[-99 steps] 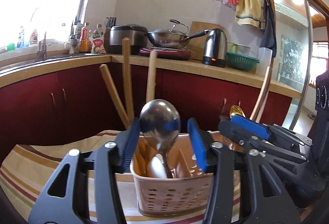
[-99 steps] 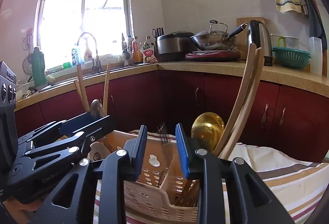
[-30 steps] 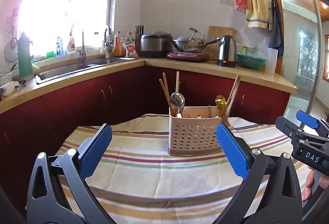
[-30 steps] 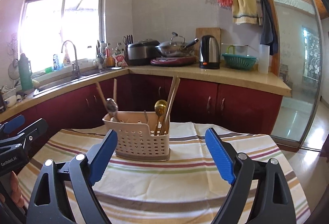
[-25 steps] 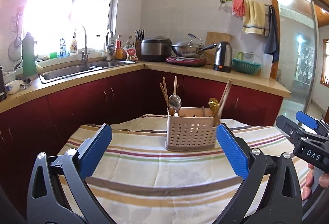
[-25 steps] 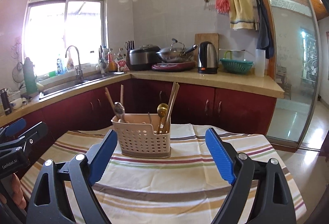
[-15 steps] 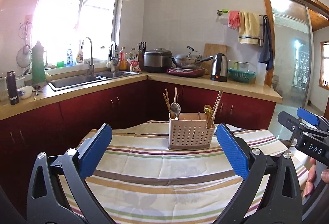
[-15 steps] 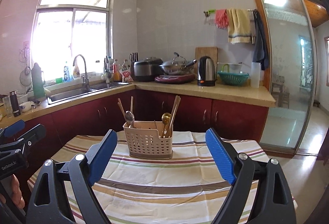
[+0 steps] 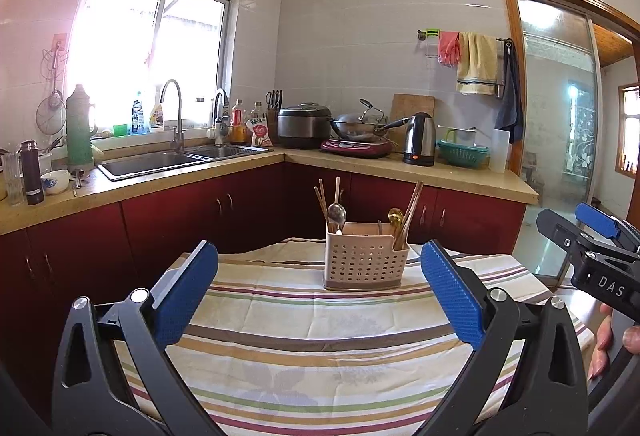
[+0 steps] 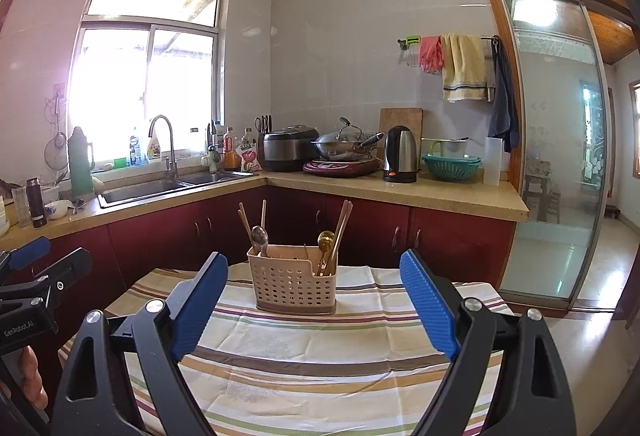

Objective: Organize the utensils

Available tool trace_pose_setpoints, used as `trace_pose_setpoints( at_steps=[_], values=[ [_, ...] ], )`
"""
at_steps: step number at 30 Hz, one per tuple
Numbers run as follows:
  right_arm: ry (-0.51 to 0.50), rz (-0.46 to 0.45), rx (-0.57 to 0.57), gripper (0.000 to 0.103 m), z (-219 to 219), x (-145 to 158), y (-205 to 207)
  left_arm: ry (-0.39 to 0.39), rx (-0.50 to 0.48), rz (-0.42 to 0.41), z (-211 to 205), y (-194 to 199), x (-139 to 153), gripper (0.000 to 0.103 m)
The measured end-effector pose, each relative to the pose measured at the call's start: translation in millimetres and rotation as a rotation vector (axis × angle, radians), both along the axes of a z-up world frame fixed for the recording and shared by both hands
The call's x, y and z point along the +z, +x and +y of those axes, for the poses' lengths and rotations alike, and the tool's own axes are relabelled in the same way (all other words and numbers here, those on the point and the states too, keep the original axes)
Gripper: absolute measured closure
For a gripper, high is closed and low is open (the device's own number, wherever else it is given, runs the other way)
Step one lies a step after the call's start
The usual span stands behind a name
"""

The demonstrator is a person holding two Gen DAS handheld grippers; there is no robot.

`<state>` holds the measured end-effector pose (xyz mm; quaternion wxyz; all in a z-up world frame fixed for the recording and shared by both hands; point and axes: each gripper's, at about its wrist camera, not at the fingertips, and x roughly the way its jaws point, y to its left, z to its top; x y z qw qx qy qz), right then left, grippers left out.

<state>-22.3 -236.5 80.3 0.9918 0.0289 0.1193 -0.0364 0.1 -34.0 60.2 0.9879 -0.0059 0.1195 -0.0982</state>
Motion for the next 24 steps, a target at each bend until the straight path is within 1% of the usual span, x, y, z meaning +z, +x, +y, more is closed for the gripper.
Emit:
trace_pose_setpoints(
  at_steps=[24],
  values=[
    [-0.003,-0.006,-0.005,0.018,2.4,0.1,-4.5,-0.012,0.020,0.004,7.3,-1.8,0.6,0.004]
  ],
)
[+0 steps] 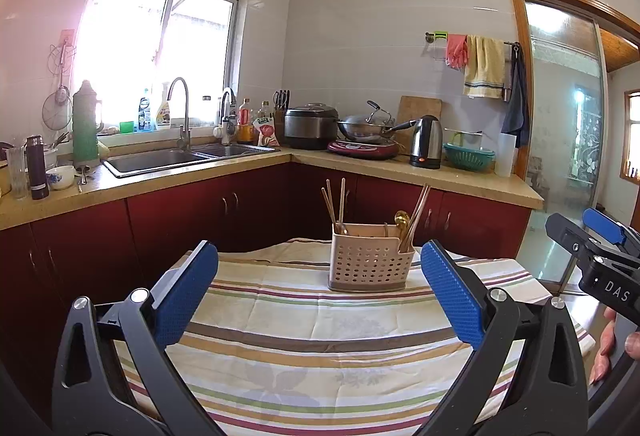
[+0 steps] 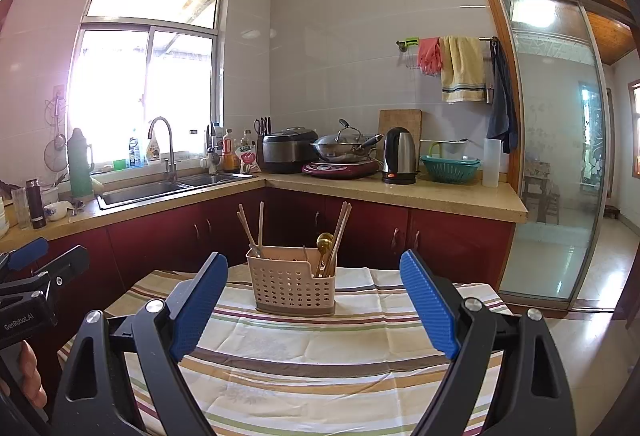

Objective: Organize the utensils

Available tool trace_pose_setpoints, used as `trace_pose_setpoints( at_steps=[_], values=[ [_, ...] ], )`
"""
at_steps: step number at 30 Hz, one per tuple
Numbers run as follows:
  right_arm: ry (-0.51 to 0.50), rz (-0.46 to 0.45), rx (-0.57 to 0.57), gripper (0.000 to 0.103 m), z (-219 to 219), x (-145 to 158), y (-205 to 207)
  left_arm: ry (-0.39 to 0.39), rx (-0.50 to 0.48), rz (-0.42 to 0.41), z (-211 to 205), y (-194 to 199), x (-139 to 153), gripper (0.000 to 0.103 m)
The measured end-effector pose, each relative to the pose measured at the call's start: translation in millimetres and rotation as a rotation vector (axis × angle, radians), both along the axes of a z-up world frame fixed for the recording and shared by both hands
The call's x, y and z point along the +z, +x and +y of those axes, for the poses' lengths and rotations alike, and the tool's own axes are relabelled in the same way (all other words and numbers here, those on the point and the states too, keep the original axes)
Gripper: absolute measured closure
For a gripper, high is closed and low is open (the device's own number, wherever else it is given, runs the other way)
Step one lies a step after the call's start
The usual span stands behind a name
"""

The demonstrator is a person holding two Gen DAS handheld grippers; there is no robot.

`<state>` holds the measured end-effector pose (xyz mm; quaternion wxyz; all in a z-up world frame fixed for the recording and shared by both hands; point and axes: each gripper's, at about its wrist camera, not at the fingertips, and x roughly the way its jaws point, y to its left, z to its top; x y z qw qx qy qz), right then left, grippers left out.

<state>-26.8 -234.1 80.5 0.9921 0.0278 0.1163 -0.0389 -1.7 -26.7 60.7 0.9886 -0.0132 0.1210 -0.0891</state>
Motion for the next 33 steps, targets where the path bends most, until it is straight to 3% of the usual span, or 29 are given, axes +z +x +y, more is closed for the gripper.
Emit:
trace_pose_setpoints(
  at_steps=[21,27,33],
  values=[
    [0.002,0.005,0.002,0.018,1.3,1.0,1.0,0.018,0.039,-0.035,-2.1,-0.5,3.7,0.004],
    [0.004,0.004,0.000,0.018,0.6,-0.3,1.5,-0.025,0.005,-0.017,-0.6,1.7,2.3,0.004],
    [0.008,0.013,-0.009,0.018,-2.6,-5.5,5.9,-0.018,0.043,-0.043,0.6,5.9,2.7,0.004]
  ],
)
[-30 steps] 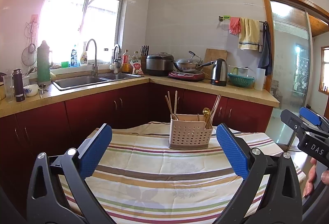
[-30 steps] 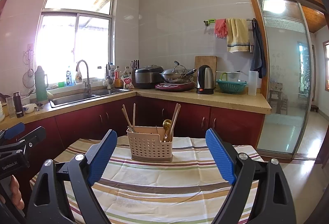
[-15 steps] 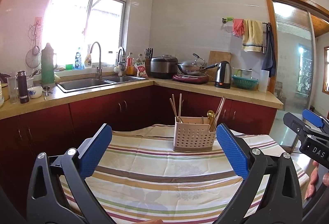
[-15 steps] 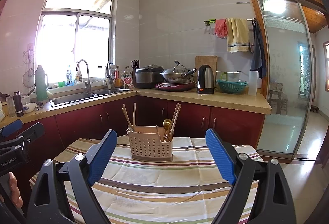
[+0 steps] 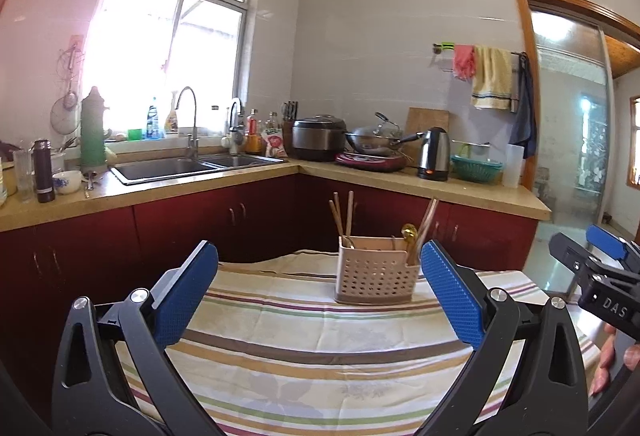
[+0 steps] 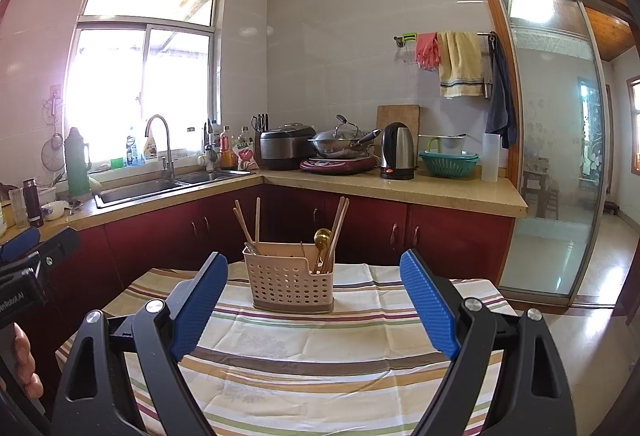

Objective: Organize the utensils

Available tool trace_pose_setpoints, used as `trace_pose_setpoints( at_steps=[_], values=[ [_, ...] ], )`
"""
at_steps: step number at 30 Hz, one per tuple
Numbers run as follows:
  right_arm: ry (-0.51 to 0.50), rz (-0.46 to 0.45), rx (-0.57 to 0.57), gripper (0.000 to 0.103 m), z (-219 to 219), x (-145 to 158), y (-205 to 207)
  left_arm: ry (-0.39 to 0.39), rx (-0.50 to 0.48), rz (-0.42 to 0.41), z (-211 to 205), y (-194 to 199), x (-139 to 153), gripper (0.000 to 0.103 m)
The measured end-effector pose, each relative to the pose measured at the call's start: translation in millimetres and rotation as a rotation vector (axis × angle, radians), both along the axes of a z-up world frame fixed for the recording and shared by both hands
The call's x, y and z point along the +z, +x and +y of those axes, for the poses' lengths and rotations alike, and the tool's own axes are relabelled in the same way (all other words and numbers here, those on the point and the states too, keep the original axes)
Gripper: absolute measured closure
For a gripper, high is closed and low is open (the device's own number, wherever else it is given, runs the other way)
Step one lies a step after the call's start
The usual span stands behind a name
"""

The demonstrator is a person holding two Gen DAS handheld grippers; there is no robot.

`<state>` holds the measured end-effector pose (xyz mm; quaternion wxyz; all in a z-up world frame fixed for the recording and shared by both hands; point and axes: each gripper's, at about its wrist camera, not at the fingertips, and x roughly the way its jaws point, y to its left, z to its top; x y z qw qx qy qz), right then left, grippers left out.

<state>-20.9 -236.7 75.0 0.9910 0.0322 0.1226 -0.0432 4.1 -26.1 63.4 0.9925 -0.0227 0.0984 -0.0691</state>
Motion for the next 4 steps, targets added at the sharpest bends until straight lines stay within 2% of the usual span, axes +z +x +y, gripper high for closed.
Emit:
trace_pose_setpoints(
  at_steps=[4],
  values=[
    [0.008,0.023,-0.006,0.018,-3,-7,8,0.002,0.013,0.031,2,13,-5,0.004]
  ],
)
